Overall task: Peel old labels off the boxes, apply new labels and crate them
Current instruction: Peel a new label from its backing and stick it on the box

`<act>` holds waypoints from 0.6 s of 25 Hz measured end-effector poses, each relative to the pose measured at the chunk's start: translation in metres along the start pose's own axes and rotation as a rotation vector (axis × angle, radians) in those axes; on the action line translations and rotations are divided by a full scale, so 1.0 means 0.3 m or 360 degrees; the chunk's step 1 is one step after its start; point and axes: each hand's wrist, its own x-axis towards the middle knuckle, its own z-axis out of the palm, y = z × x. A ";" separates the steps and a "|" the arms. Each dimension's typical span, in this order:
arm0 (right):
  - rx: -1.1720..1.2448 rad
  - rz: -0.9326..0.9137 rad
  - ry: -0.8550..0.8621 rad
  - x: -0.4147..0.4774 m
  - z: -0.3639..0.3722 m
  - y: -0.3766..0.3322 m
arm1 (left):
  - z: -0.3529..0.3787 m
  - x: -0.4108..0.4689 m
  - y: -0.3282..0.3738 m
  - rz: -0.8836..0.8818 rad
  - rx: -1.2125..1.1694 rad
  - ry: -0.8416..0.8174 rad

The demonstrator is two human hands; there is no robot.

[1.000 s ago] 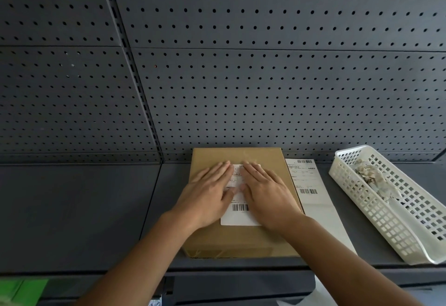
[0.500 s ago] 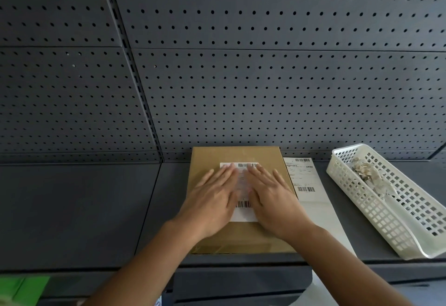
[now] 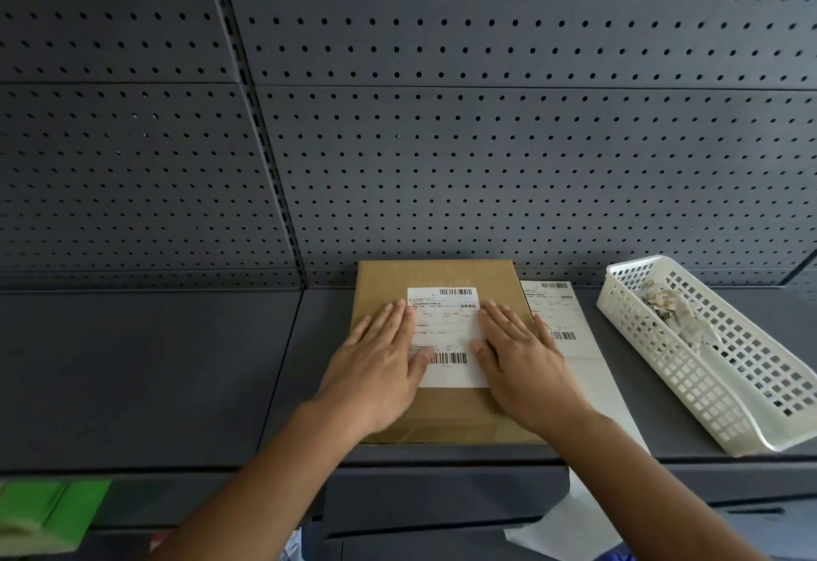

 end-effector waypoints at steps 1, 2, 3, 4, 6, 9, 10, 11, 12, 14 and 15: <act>0.0011 -0.0042 0.0014 -0.017 -0.005 -0.008 | -0.001 -0.017 0.008 0.0024 -0.0020 0.0024; 0.0018 -0.0114 0.0028 -0.042 -0.006 -0.019 | 0.000 -0.041 0.024 0.0072 -0.0047 0.0042; 0.0007 -0.0200 0.0040 -0.074 -0.001 -0.035 | 0.003 -0.072 0.043 0.0129 -0.0073 0.0055; -0.0012 -0.0277 0.0051 -0.107 0.009 -0.054 | 0.009 -0.105 0.061 0.0179 -0.0085 0.0057; -0.0069 -0.0359 0.0083 -0.162 0.042 -0.084 | 0.024 -0.151 0.080 0.0232 -0.0029 0.0033; -0.0208 -0.0324 0.0081 -0.186 0.071 -0.076 | 0.045 -0.163 0.076 0.0221 0.0060 0.0050; -0.0226 -0.0295 0.0086 -0.191 0.071 -0.059 | 0.048 -0.167 0.072 0.0204 0.0061 0.0053; -0.0220 -0.0258 0.0091 -0.199 0.065 -0.037 | 0.048 -0.172 0.067 0.0187 0.0063 0.0059; -0.0209 -0.0213 0.0092 -0.209 0.058 -0.013 | 0.048 -0.179 0.062 0.0173 0.0074 0.0072; -0.0213 -0.0111 0.0096 -0.232 0.045 0.037 | 0.046 -0.195 0.049 0.0127 0.0088 0.0095; -0.0214 -0.0063 0.0096 -0.243 0.036 0.055 | 0.045 -0.204 0.038 0.0095 0.0094 0.0097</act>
